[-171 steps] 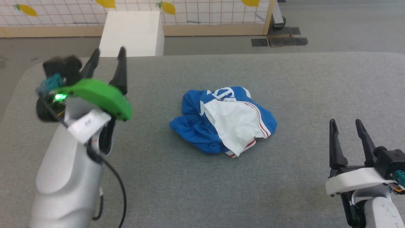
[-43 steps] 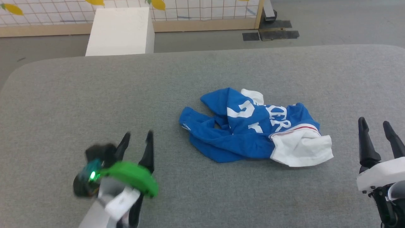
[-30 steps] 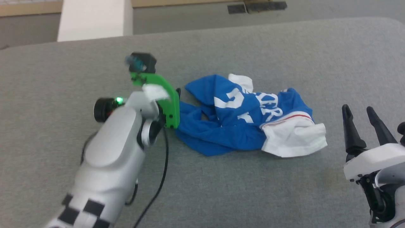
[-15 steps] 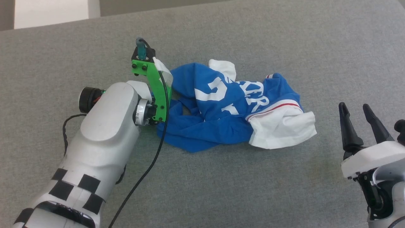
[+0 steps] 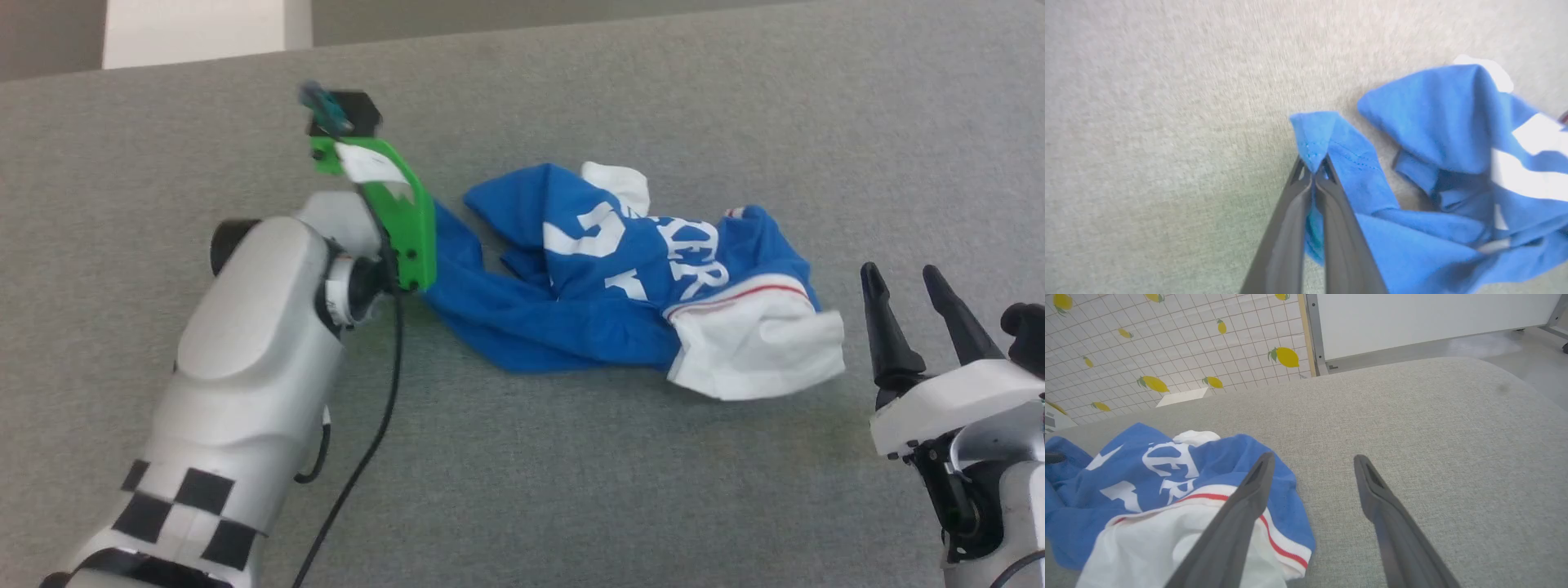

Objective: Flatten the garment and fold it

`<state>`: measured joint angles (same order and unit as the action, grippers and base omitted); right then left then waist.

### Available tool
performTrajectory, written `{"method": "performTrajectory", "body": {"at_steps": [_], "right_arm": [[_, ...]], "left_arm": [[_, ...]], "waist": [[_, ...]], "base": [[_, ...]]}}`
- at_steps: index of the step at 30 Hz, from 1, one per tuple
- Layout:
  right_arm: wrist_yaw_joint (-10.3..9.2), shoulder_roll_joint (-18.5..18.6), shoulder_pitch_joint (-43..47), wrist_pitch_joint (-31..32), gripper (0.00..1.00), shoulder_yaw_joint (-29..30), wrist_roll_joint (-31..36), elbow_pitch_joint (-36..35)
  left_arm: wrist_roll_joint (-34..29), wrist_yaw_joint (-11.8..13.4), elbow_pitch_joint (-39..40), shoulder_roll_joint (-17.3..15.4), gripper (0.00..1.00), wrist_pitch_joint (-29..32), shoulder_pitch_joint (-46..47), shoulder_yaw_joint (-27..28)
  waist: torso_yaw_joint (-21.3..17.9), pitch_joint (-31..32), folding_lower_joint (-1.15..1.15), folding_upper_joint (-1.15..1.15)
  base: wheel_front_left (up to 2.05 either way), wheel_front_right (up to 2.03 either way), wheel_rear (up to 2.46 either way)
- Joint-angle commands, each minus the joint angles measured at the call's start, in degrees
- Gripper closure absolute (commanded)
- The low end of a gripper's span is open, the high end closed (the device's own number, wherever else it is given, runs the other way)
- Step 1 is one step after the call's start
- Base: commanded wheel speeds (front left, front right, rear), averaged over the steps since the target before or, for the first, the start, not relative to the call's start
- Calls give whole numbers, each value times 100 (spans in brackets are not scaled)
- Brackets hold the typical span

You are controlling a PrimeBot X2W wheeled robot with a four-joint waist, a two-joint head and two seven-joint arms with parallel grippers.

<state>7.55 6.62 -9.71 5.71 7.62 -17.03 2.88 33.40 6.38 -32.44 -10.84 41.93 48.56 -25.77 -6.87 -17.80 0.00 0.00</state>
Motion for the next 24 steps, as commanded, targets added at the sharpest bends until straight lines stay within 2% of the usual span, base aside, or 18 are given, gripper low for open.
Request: {"method": "performTrajectory", "body": {"at_steps": [1, 7, 15, 18, 24], "right_arm": [[-6, 9, -13, -14, 0, -13, 44, 18], [-6, -15, 133, 44, 0, -47, 92, 45], [-6, -90, 255, 120, 0, -110, 139, 22], [-6, -100, 277, 141, 0, -130, 136, 1], [-6, -90, 307, 164, 0, -176, 120, 7]], "left_arm": [[94, 26, 171, -89, 100, -214, -98, 154], [279, 364, 1025, -499, 100, -653, -705, 708], [561, 1004, 2190, -1035, 100, -514, -2595, 1240], [738, 1210, 2495, -1021, 100, -454, -3492, 1340], [1091, 1277, 2679, -692, 100, -491, -4614, 1306]], "waist": [[271, 259, 0, 0], [665, 589, 0, 0], [967, 809, 0, 0], [1001, 812, 0, 0], [992, 810, 0, 0]], "base": [[0, 0, 0], [0, 0, 0], [0, 0, 0], [0, 0, 0], [0, 0, 0]]}}
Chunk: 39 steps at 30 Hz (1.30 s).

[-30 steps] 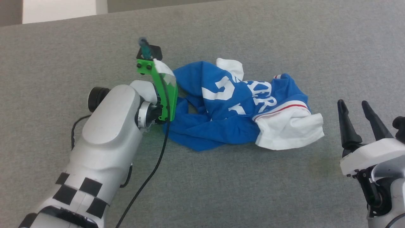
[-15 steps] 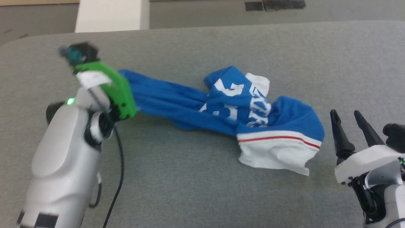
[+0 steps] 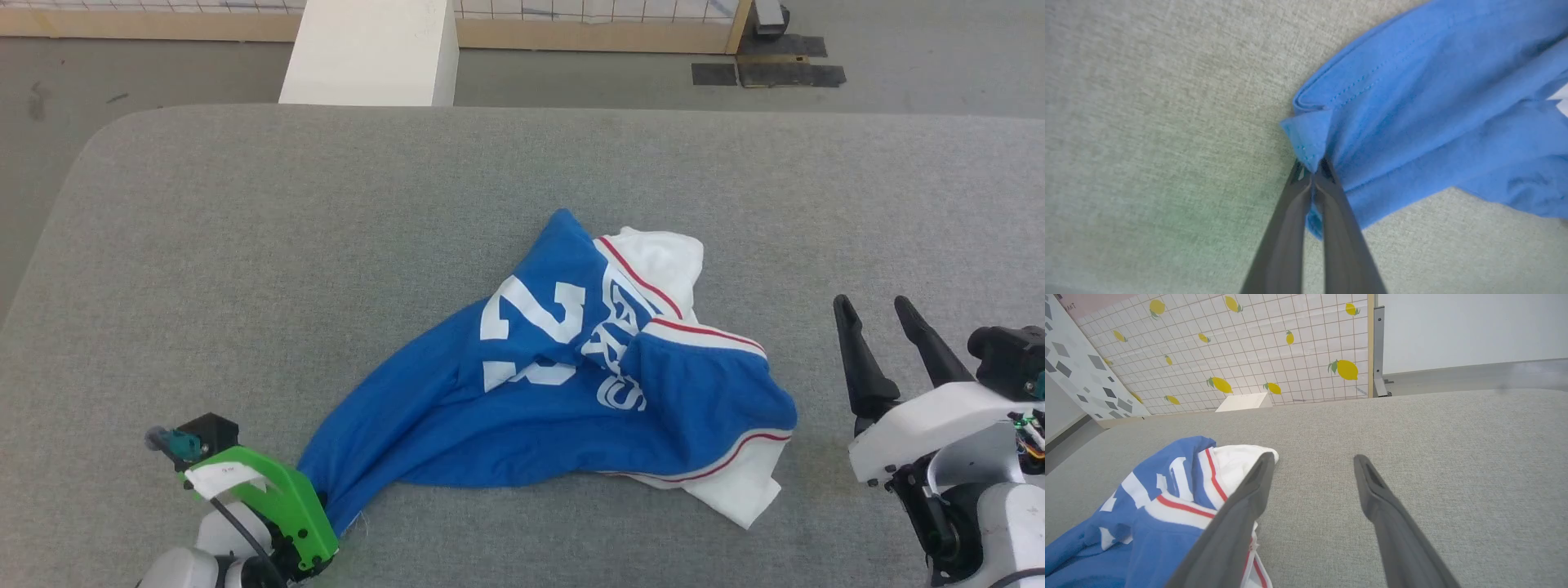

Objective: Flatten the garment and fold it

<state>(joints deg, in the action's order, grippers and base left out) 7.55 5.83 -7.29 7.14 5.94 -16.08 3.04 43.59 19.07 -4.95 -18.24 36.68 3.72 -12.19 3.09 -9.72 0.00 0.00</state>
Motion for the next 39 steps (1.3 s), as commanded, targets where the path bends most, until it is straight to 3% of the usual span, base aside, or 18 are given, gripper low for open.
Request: {"method": "performTrajectory", "body": {"at_steps": [1, 3, 4, 5, 8, 15, 22, 26, 35, 39], "right_arm": [[-6, -9, 72, 24, 0, -10, 22, -5], [-6, -3, 91, 32, 0, -14, 22, 9], [-6, 1, 102, 36, 0, -13, 24, 14], [-6, 4, 114, 40, 0, -13, 29, 22], [-6, 0, 135, 57, 0, -35, 42, 39], [-6, -8, 237, 105, 0, -112, 62, 9], [-6, 95, 446, 410, 0, -166, 140, -137], [-6, 313, 492, 971, 0, -522, 61, -380], [-6, 1444, 52, 3445, 0, -1947, -240, -1134], [-6, 1616, -348, 4009, 0, -2394, -164, -1058]], "left_arm": [[85, -4, -60, 64, 100, -13, -189, -43], [125, -37, 2, 113, 100, -204, -222, 51], [112, -54, 53, 115, 26, -322, -190, 103], [105, -74, 136, 133, 0, -484, -139, 178], [-33, -206, 412, 79, 0, -992, 25, 335], [-811, -825, 846, -145, 0, -2793, 230, 405], [-1180, -1088, 672, 12, 0, -3956, 79, 261], [-1367, -1088, 586, 65, 0, -4325, 77, 188], [-1662, -1039, 520, 107, 0, -4583, 291, -7], [-1793, -1007, 524, 134, 0, -4602, 455, -122]], "waist": [[-6, 6, 0, 0], [-7, 34, 0, 0], [-4, 47, 0, 0], [-1, 71, 0, 0], [-26, 129, 0, 0], [-147, 244, 0, 0], [-212, 258, 0, 0], [-200, 229, 0, 0], [-183, -146, 0, 0], [-140, -389, 0, 0]], "base": [[0, 0, 0], [0, 0, 0], [0, 0, 0], [0, 0, 0], [0, 0, 0], [0, 0, 0], [0, 0, 0], [0, 0, 0], [0, 0, 0], [0, 0, 0]]}}
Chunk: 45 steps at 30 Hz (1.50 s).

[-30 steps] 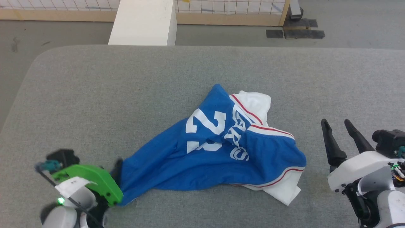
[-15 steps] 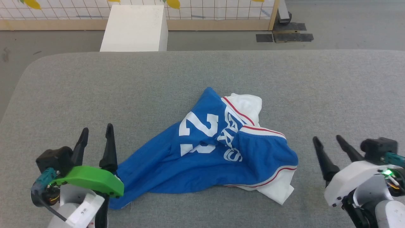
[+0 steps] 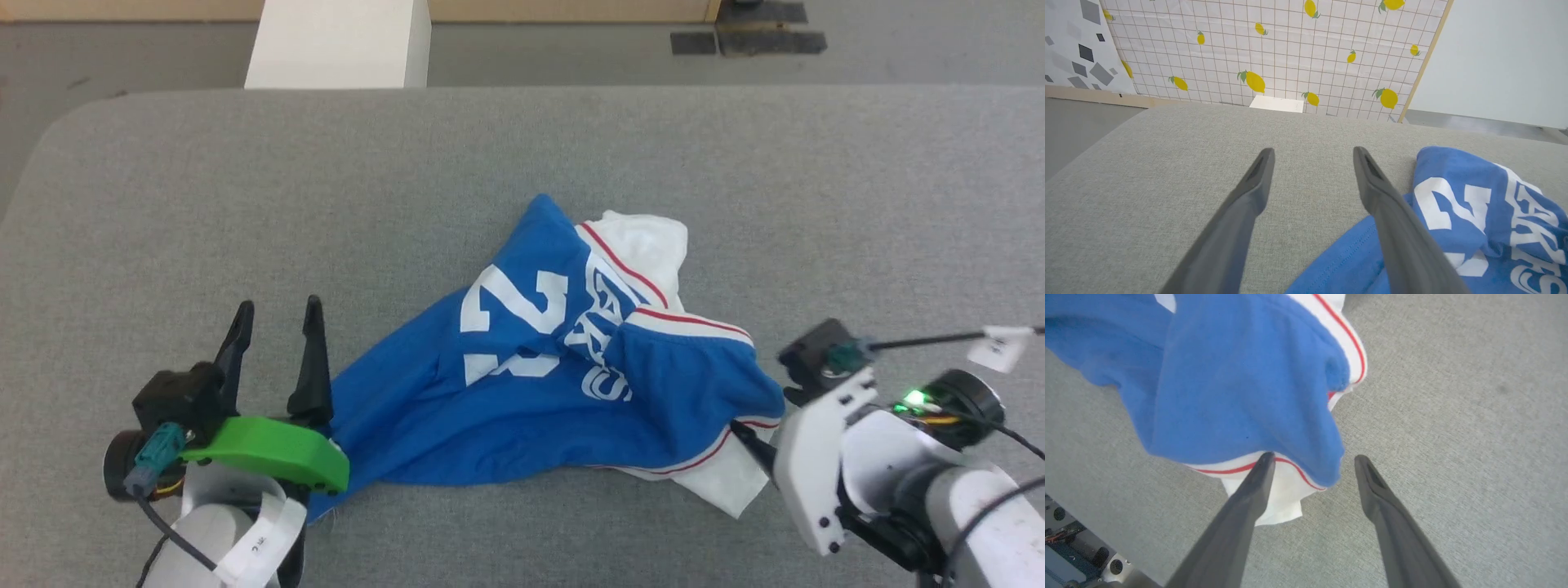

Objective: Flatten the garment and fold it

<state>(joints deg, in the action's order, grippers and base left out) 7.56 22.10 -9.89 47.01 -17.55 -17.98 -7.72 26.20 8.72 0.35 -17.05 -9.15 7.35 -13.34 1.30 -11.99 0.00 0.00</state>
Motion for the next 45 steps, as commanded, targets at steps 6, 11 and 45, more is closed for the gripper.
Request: {"method": "performTrajectory", "body": {"at_steps": [6, 11, 45], "right_arm": [[-8, 19, -545, 284, 0, -871, -14, 500], [-8, 53, -795, 116, 100, -1267, -209, 922], [-8, 106, -2105, -812, 0, 1854, 196, 2923]], "left_arm": [[-136, 45, -70, 68, 0, -44, 278, -117], [-117, 56, -169, 116, 0, -133, 346, -132], [92, 4, -312, 80, 0, -29, 342, -278]], "waist": [[132, -416, 0, 0], [148, -463, 0, 0], [135, -109, 0, 0]], "base": [[0, 0, 0], [0, 0, 0], [0, 0, 0]]}}
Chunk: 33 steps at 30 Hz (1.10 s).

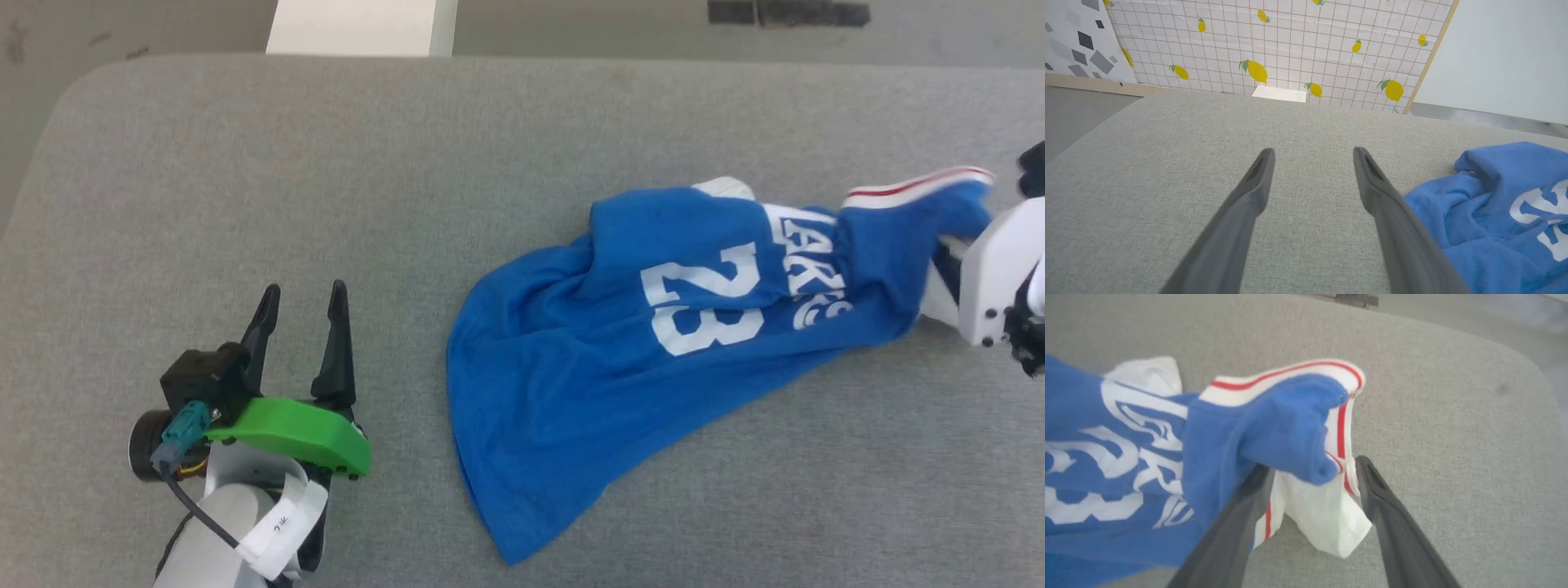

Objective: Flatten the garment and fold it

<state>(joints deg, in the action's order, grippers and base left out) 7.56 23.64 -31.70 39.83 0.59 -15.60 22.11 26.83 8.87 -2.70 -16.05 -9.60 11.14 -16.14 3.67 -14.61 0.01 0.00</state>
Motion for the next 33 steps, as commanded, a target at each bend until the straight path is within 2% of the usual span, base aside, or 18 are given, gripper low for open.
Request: {"method": "performTrajectory", "body": {"at_steps": [1, 3, 9, 16, 24, 29, 33], "right_arm": [[-8, -110, 127, -282, 0, 167, -87, -163], [-8, -207, 276, -684, 0, 362, -60, -412], [-8, -813, 895, -1974, 0, 1133, 40, -1172], [-8, -1445, 1928, -3223, 0, 1463, 168, -1894], [-8, -1826, 2688, -3722, 0, 1292, 115, -2038], [-8, -1888, 2745, -3810, 0, 1163, 68, -1970], [-8, -1867, 2636, -3818, 0, 1084, 53, -1954]], "left_arm": [[35, -22, -9, -30, 0, 18, -50, -3], [55, -25, -25, -53, 0, 27, -95, 2], [109, -24, -38, -111, 0, 67, -254, -2], [164, -14, -9, -104, 0, 84, -411, -51], [217, -21, -67, -29, 0, 70, -413, -124], [238, -50, -203, 39, 0, 152, -200, -216], [273, -174, -364, 129, 0, 417, 320, -354]], "waist": [[-126, 199, -1, 0], [-205, 325, -1, 0], [-411, 678, -1, 0], [-542, 850, -1, 0], [-592, 799, -1, 0], [-626, 662, -1, 0], [-690, 507, -1, 0]], "base": [[0, 0, 0], [0, 0, 0], [0, 0, 0], [0, 0, 0], [0, 0, 0], [0, 0, 0], [0, 0, 0]]}}
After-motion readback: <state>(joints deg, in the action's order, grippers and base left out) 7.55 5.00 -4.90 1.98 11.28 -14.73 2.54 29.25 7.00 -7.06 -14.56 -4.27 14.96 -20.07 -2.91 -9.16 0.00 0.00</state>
